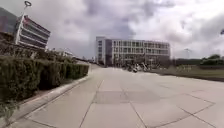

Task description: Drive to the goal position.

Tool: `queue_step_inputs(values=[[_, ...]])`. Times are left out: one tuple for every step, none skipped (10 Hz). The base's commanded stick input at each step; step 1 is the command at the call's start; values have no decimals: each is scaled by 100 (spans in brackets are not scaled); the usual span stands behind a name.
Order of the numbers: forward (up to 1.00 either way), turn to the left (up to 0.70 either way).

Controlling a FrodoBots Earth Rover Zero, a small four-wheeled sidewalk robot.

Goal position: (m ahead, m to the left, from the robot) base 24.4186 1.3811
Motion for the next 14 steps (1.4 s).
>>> queue_step_inputs(values=[[70, 0], [70, 0], [70, 0], [70, 0], [70, 0], [70, 0], [70, 0], [70, 0], [70, 0], [70, 0], [70, 0], [70, 0], [70, 0], [70, 0]])
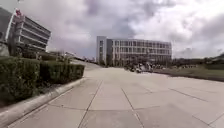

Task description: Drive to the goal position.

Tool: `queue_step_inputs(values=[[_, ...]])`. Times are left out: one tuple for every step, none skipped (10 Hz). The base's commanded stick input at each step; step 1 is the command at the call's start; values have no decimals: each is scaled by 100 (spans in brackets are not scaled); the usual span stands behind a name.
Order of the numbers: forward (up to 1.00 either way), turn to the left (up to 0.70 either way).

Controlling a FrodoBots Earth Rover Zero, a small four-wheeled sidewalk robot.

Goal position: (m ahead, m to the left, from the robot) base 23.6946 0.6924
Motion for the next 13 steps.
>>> queue_step_inputs(values=[[70, 0], [70, 0], [70, 0], [70, 0], [70, 0], [70, 0], [70, 0], [70, 0], [70, 0], [70, 0], [70, 0], [70, 0], [70, 0]])
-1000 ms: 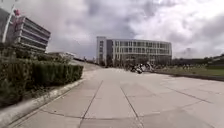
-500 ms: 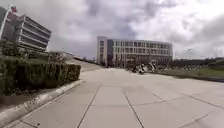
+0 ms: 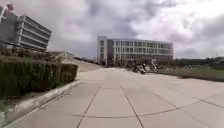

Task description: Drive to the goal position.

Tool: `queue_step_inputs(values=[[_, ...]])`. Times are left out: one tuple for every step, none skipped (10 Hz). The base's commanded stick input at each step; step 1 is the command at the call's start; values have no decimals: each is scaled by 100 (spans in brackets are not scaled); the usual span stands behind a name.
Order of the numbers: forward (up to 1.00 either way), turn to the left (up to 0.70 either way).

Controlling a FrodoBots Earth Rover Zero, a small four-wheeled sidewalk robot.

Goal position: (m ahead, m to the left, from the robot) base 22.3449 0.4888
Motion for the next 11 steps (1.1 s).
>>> queue_step_inputs(values=[[70, 0], [70, 0], [70, 0], [70, 0], [70, 0], [70, 0], [70, 0], [70, 0], [70, 0], [70, 0], [70, 0]])
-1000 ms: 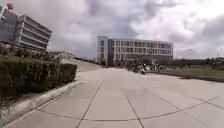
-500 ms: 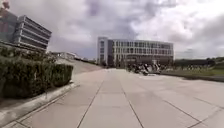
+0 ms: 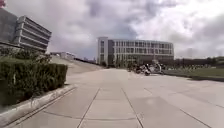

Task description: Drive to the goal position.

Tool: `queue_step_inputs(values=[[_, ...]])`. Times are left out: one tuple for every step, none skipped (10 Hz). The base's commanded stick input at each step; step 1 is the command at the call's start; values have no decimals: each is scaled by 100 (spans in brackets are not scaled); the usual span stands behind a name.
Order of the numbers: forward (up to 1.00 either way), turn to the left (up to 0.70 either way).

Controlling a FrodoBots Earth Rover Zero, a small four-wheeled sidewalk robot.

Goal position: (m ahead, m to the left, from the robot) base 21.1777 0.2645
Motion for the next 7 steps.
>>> queue_step_inputs(values=[[70, 0], [70, 0], [70, 0], [70, 0], [70, 0], [70, 0], [70, 0]])
